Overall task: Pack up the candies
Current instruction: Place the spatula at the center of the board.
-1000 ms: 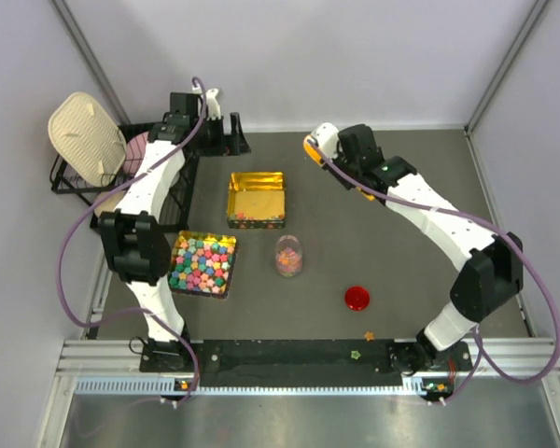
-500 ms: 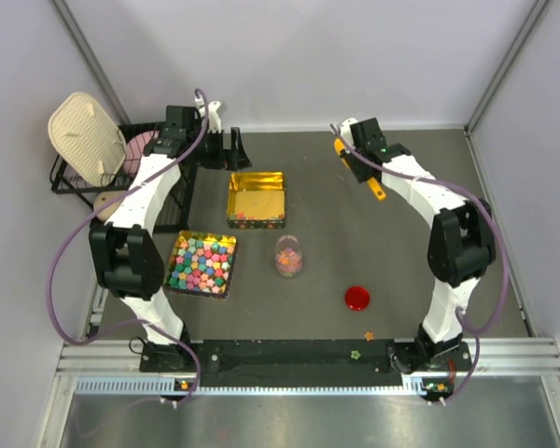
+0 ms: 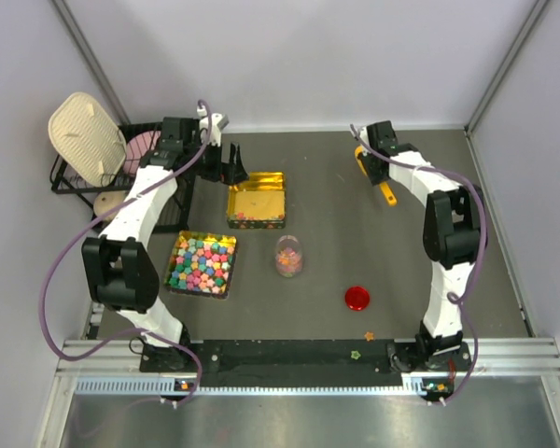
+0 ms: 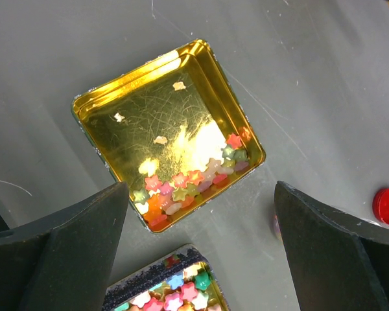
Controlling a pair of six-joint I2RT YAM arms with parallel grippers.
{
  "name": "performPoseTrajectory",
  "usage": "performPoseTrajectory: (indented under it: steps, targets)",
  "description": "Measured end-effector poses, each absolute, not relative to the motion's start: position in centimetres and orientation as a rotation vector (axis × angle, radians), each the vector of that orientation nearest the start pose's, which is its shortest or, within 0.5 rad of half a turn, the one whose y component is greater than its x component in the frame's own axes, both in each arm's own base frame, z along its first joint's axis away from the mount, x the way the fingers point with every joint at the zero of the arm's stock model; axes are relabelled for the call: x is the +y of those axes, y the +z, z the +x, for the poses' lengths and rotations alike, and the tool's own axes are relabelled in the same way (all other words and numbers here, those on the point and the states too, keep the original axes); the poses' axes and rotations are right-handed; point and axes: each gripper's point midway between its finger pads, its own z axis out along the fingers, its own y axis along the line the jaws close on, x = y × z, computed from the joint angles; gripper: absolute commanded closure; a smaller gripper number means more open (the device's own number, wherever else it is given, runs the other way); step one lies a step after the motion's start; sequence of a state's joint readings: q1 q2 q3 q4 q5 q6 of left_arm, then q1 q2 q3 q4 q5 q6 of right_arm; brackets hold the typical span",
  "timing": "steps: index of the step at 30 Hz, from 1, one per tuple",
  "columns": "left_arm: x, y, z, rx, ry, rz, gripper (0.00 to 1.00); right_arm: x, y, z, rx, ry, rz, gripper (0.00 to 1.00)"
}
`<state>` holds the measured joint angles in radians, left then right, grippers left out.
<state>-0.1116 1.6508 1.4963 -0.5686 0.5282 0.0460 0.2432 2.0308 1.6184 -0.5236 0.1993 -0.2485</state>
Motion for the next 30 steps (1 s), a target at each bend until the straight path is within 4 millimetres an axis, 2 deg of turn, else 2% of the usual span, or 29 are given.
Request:
performPoseTrajectory:
  steps: [5,12,19,25,30]
  targets:
    - [-13.4,21.0,41.7,2.221,-0.634,0.462,0.01,7.7,8.0,49.4,2.455,-0.227,-0.532,0.92]
    - [-13.2,20.4,41.0,2.217,-0.621,0.514,0.01,7.7,6.6,49.3,2.481,-0.211,-0.559,0.90]
    - [-13.0,20.0,39.5,2.205,-0.605,0.602,0.01,7.5,5.3,49.2,2.507,-0.192,-0.564,0.86]
    - [-12.8,18.8,37.5,2.200,-0.596,0.711,0.01,7.2,4.9,49.4,2.511,-0.171,-0.556,0.69]
    - [-12.5,17.8,36.1,2.201,-0.581,0.806,0.01,7.1,4.9,49.3,2.516,-0.159,-0.572,0.50]
